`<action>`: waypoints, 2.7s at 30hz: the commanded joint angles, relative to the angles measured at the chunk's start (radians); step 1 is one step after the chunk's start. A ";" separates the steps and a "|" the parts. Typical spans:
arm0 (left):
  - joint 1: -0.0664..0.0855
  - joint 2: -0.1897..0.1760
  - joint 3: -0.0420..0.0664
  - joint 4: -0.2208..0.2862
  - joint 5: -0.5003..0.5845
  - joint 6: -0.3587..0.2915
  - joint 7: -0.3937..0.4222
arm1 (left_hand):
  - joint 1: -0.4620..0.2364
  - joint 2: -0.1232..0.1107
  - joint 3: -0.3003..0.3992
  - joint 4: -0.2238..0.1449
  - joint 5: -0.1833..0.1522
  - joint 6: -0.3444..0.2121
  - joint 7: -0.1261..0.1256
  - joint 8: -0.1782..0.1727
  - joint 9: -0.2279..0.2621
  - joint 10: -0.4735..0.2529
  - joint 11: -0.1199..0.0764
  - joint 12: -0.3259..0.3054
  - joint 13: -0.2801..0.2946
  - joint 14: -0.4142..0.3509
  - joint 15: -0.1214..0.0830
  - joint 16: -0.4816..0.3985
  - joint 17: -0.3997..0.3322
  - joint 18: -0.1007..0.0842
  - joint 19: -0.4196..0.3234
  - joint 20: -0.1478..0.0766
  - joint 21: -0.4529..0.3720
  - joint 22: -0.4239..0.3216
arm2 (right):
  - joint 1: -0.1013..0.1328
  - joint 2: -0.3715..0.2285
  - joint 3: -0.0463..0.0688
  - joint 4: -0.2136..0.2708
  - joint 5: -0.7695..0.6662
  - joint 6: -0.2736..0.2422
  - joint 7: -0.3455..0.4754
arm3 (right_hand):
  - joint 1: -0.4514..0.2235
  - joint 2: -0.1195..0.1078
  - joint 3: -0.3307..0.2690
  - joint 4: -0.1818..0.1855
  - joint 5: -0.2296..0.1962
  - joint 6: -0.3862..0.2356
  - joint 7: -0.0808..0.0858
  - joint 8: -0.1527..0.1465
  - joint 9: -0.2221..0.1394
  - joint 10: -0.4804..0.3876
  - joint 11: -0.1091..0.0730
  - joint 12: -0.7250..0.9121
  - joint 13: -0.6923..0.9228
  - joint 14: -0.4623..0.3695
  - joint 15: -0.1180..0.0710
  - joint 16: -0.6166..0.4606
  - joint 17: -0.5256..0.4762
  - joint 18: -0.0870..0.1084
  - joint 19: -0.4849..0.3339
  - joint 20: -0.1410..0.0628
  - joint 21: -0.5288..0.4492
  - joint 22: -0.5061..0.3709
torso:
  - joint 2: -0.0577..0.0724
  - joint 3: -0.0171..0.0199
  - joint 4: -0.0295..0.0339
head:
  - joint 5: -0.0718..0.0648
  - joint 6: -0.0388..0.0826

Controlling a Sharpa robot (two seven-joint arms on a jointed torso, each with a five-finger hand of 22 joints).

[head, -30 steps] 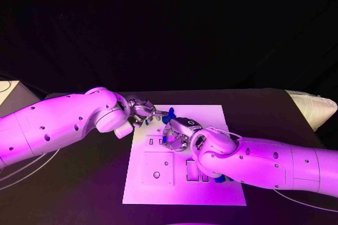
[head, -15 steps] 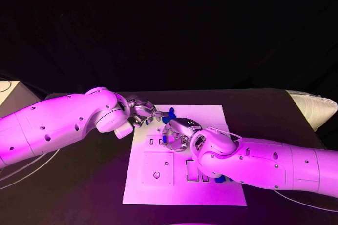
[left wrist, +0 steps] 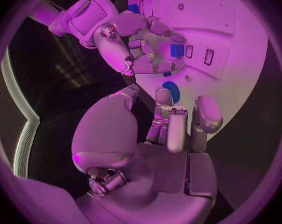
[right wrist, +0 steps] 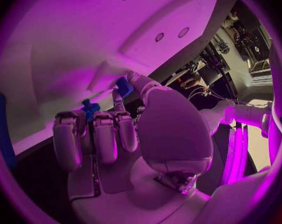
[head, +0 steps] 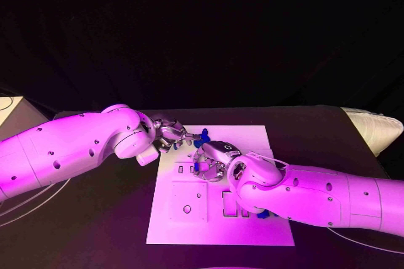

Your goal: Assemble the parts on the task board

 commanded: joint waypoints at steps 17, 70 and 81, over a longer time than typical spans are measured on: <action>0.001 -0.002 0.000 -0.004 -0.008 0.029 -0.011 | -0.008 0.016 -0.013 0.000 0.001 -0.004 -0.001 0.009 0.008 -0.001 0.000 0.005 0.008 0.022 -0.003 -0.001 0.050 -0.013 0.003 -0.001 0.002 0.010 | -0.005 -0.045 -0.002 0.052 0.005 -0.138 0.037 | 0.165 0.005 -0.378 0.188 -0.010 -0.124 0.039 -0.092 -0.037 0.027 0.040 -0.051 0.185 0.092 0.039 -0.008 0.223 0.007 0.062 0.035 -0.032 0.207 | 0.000 0.0009 -0.0002 | 0.004 0.000; 0.000 0.122 -0.061 -0.108 -0.191 0.330 -0.076 | -0.102 0.087 -0.078 0.000 -0.003 -0.016 -0.002 0.013 0.060 0.012 0.000 0.048 0.052 0.036 -0.001 0.020 0.089 -0.019 0.024 0.001 0.023 0.051 | 0.221 -0.403 0.032 0.122 0.850 -0.167 0.302 | 0.263 0.046 -0.246 0.154 0.150 -0.091 0.032 -0.049 -0.035 -0.016 0.032 -0.092 0.147 0.087 0.031 -0.017 0.206 0.027 0.019 0.027 -0.115 0.156 | -0.017 0.0030 -0.0006 | 0.008 -0.024; -0.001 0.126 -0.066 -0.112 -0.194 0.305 -0.073 | -0.091 0.091 -0.079 -0.002 0.001 -0.016 -0.003 0.017 0.069 0.015 -0.001 0.055 0.059 0.038 -0.002 0.023 0.095 -0.020 0.026 0.001 0.025 0.056 | 0.222 -0.399 0.032 0.116 0.849 -0.162 0.296 | 0.257 0.048 -0.243 0.158 0.151 -0.090 0.032 -0.046 -0.034 -0.017 0.032 -0.093 0.146 0.087 0.032 -0.017 0.205 0.027 0.019 0.028 -0.116 0.156 | -0.015 0.0026 -0.0004 | 0.006 -0.036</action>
